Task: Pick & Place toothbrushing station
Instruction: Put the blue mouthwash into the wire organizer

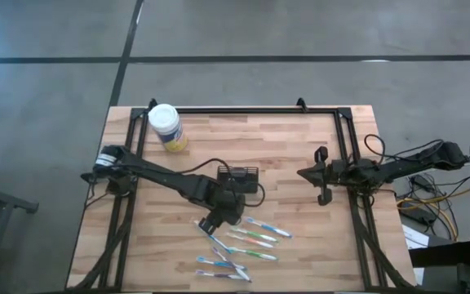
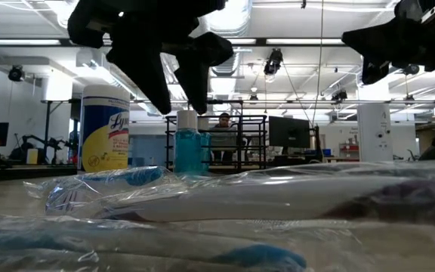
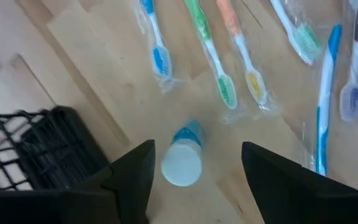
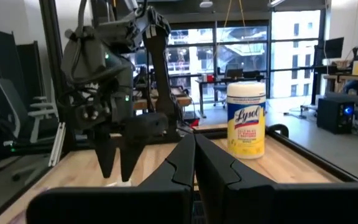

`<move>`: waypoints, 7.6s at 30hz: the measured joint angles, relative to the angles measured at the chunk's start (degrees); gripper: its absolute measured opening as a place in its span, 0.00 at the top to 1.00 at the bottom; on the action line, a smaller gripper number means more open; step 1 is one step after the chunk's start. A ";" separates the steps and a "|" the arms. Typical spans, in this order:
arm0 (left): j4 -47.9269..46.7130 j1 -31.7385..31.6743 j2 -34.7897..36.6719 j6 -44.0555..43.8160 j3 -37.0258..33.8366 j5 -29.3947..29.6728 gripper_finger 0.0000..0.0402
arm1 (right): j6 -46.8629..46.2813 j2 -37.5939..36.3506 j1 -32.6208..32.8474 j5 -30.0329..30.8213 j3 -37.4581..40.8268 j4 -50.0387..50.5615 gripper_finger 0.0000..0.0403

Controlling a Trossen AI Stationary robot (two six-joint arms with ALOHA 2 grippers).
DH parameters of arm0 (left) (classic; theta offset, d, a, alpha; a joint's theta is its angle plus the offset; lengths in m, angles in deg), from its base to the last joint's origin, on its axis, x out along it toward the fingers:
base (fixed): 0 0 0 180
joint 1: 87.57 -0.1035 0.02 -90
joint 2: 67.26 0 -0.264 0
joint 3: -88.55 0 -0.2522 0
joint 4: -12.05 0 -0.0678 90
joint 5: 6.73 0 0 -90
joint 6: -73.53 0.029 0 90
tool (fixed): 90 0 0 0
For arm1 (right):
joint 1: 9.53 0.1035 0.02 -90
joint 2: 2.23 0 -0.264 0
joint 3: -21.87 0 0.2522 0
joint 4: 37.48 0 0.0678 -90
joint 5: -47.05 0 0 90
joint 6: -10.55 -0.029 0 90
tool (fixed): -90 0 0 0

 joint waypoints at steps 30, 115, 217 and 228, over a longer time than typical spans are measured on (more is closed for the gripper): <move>2.75 -2.58 -1.84 2.27 -0.98 -4.98 0.47 | 0.08 0.51 0.01 0.02 0.00 -0.15 0.98; 9.44 -14.08 20.53 -19.20 -6.26 -1.45 0.75 | 0.26 0.53 0.01 1.79 0.00 0.04 0.98; 7.26 -17.27 -0.74 -9.86 0.24 -6.25 0.75 | 0.33 0.53 -0.01 2.99 0.00 2.51 0.98; 4.57 -17.24 -0.85 -7.42 1.81 -5.51 0.75 | 0.33 0.53 -0.01 2.97 0.00 2.51 0.98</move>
